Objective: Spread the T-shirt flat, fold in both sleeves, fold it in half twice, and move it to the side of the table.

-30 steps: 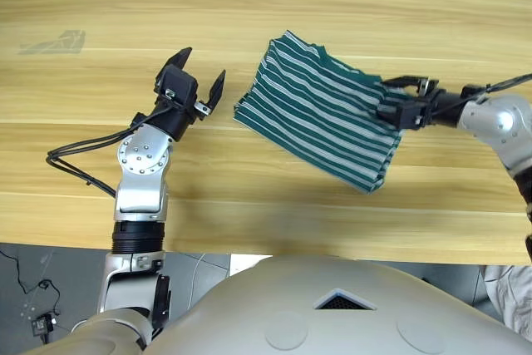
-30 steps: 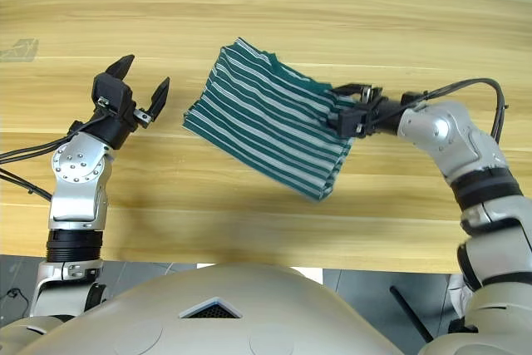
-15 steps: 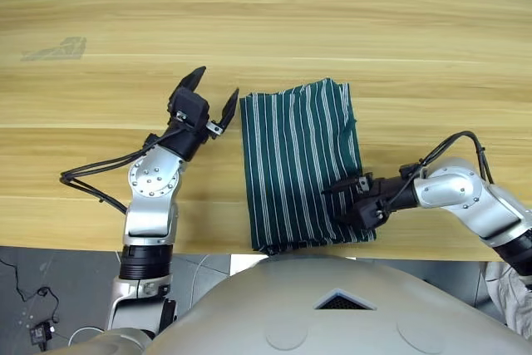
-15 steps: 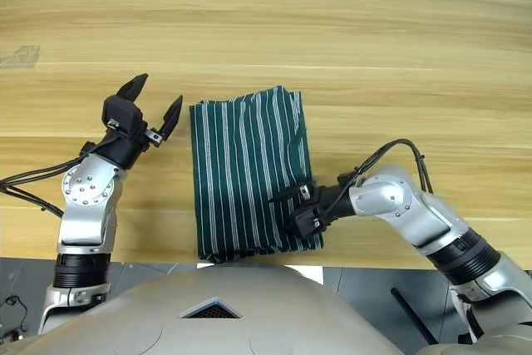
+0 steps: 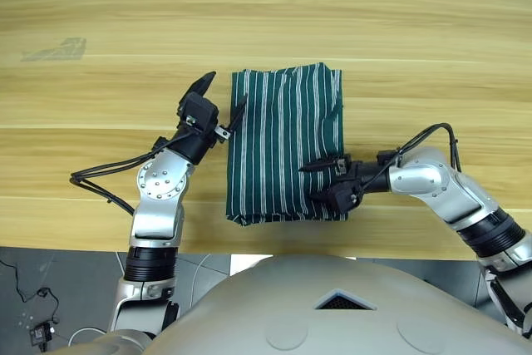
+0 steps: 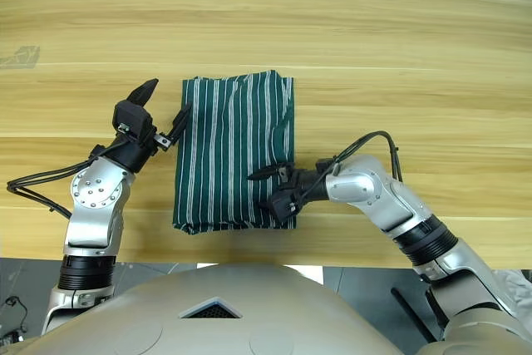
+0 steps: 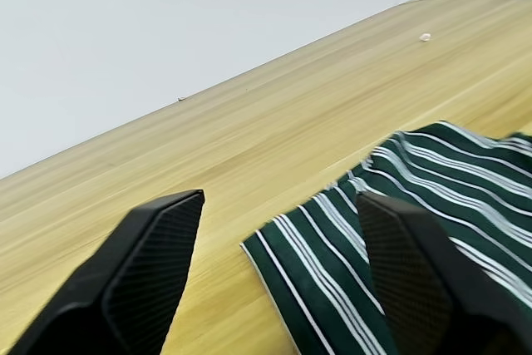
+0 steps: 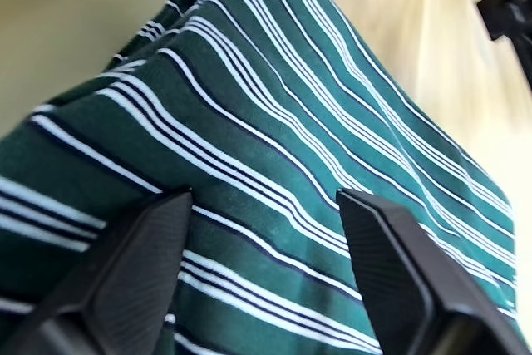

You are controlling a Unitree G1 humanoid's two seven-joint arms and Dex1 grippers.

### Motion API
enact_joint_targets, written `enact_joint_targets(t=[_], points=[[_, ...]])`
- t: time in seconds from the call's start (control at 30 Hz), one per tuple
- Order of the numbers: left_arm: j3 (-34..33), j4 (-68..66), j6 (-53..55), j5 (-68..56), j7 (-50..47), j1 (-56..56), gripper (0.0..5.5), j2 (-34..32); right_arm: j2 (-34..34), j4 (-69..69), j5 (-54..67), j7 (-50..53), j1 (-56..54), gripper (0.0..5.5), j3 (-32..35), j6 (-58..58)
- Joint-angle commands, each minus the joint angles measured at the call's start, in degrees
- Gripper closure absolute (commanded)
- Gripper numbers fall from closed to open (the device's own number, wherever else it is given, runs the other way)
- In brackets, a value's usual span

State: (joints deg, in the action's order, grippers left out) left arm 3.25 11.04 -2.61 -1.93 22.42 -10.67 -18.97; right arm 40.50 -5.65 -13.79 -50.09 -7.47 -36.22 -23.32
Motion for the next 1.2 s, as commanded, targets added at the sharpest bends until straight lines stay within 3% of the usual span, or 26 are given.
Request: enact_joint_targets(t=[0.03,0.47,0.57,0.67,0.83,1.0,1.2], points=[[0.34,-0.83,-0.60,1.41,-0.54,0.23,2.13,-0.17,-1.48,3.62,-2.28,1.86,-0.49,2.29,1.43,-1.25],[-1.15,1.81,-3.31,1.71,-0.11,-0.43,2.13,-1.57,-12.06,5.18,10.35,10.57,-2.79,2.29,11.92,-8.90],[-5.63,4.46,-6.61,4.29,-0.15,-4.83,2.13,-5.89,-8.77,8.83,11.45,10.26,-0.49,2.29,15.72,-11.76],[-10.50,6.37,-15.18,12.56,0.85,-13.61,2.13,-13.95,0.79,16.13,3.09,12.28,0.45,2.29,20.89,-26.28],[-15.62,8.40,-26.58,20.51,3.16,-22.53,2.13,-22.67,7.93,20.91,-6.76,17.77,-0.24,2.29,27.16,-42.04],[-13.36,4.14,-35.53,32.40,2.55,-23.20,2.13,-28.42,9.32,24.12,-21.65,21.47,-0.36,2.29,25.86,-49.71],[-5.88,-2.68,-40.51,34.98,2.35,-19.93,2.13,-29.05,8.13,26.35,-25.31,23.05,0.70,2.29,19.76,-51.26]])
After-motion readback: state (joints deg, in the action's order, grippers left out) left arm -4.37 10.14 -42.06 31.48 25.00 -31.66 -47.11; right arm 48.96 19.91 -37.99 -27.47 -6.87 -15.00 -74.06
